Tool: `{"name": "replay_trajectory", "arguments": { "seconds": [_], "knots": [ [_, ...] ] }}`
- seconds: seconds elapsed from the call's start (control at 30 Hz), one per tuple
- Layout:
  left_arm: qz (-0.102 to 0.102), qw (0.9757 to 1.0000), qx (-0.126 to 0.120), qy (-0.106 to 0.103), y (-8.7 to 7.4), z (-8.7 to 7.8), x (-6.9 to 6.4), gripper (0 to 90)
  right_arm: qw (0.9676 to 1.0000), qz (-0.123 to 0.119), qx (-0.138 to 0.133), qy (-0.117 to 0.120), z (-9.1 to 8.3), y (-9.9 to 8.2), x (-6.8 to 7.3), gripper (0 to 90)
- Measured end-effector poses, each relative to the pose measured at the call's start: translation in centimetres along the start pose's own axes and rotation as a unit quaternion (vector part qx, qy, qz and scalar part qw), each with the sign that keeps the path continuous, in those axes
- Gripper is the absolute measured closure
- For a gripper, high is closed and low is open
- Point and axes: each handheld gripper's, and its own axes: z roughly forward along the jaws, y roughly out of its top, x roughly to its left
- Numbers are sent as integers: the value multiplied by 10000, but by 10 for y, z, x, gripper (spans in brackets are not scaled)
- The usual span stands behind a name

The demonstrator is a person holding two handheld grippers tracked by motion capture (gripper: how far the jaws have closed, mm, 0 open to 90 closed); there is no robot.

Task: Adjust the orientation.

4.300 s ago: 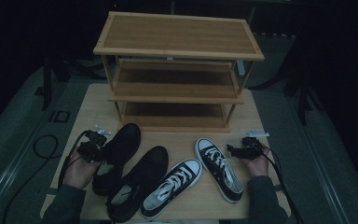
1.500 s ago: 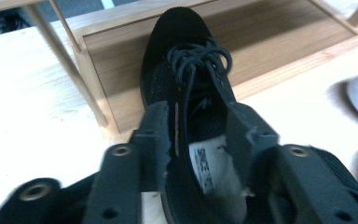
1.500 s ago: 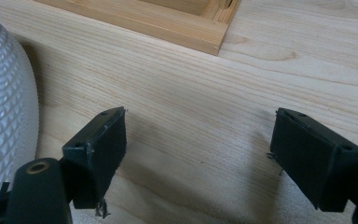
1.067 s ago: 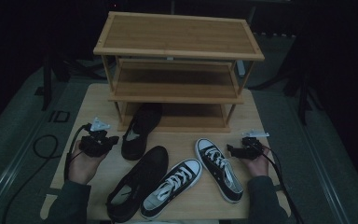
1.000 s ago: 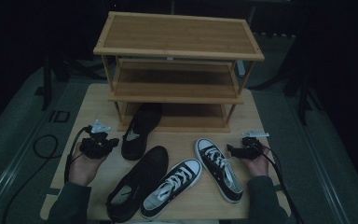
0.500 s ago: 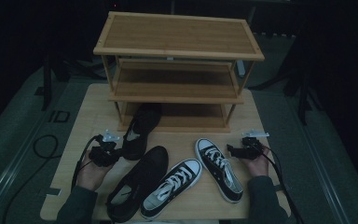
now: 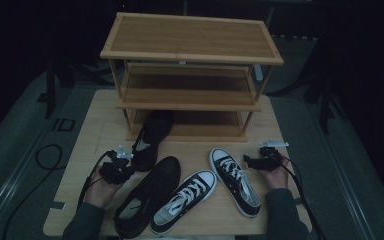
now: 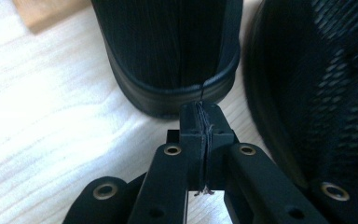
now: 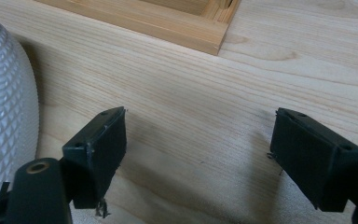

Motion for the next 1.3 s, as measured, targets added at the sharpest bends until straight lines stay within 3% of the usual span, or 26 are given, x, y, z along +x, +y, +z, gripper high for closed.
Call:
{"name": "replay_trajectory", "arguments": {
  "seconds": [0.27, 0.57, 0.8, 0.87, 1.03, 1.3],
  "knots": [
    [104, 9997, 203, -12, 4, 12, -3, 894, 10000, 1, 0, 0, 0, 0, 0, 184],
    [259, 9996, 145, -28, 18, 13, -8, 893, 10000, 2, 0, 1, 0, 0, 0, 184],
    [293, 9995, 51, 55, 33, 14, -7, 893, 10000, 4, 1, 2, 0, 0, 0, 183],
    [297, 9994, 45, 194, 38, 14, -8, 893, 10000, 5, 1, 1, 0, 0, 0, 184],
    [370, 9988, 88, 305, 46, 14, -7, 892, 10000, 7, -2, 4, 0, 0, 0, 184],
    [446, 9986, 219, 164, 43, 23, -11, 884, 10000, 7, -2, 3, 0, 0, 0, 184]
  ]
}}
